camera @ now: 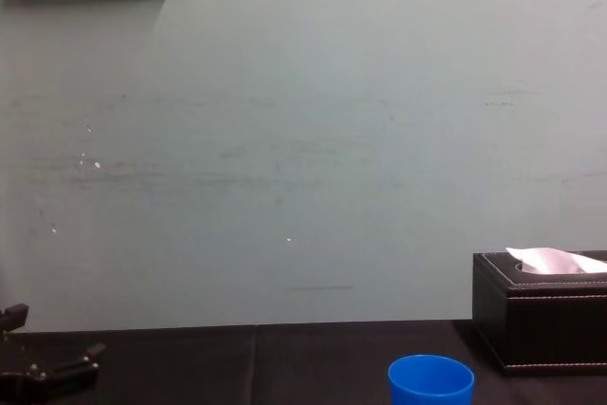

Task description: Stack the three plastic cups sequentially using one hand.

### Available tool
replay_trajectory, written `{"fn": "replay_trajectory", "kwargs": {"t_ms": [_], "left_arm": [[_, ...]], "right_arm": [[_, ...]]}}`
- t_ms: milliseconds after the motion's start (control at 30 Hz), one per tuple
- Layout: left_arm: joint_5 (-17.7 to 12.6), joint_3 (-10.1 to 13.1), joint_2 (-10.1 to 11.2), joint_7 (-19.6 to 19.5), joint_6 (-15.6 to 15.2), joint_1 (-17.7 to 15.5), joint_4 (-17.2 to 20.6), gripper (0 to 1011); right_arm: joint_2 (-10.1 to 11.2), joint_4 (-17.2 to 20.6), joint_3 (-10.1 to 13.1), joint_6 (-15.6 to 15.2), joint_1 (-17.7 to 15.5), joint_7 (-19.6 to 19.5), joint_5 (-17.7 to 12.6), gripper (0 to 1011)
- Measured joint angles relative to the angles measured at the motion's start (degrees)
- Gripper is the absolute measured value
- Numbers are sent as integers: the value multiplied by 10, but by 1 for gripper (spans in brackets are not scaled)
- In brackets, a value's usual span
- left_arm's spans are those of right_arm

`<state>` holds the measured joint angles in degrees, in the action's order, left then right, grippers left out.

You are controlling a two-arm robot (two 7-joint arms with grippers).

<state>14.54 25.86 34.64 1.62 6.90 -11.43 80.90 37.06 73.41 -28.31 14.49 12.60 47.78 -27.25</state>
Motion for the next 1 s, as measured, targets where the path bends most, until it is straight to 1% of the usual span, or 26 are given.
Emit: {"fn": "replay_trajectory", "kwargs": {"t_ms": [133, 667, 733, 800, 933, 1000], "left_arm": [[0, 0, 0, 0, 0, 0, 0, 1011], [0, 0, 0, 0, 0, 0, 0, 1011], [0, 0, 0, 0, 0, 0, 0, 1012], [0, 0, 0, 0, 0, 0, 0, 1011], [0, 0, 0, 0, 0, 0, 0, 1012], [0, 0, 0, 0, 0, 0, 0, 1011]], "right_arm": [[0, 0, 0, 0, 0, 1, -1, 720], [1, 2, 2, 1, -2, 1, -1, 720], [3, 9, 6, -2, -7, -4, -2, 720], [7, 23, 13, -7, -14, -13, -5, 720], [18, 56, 24, -23, -29, -30, -7, 720], [26, 78, 31, -35, -37, -42, -6, 720]]}}
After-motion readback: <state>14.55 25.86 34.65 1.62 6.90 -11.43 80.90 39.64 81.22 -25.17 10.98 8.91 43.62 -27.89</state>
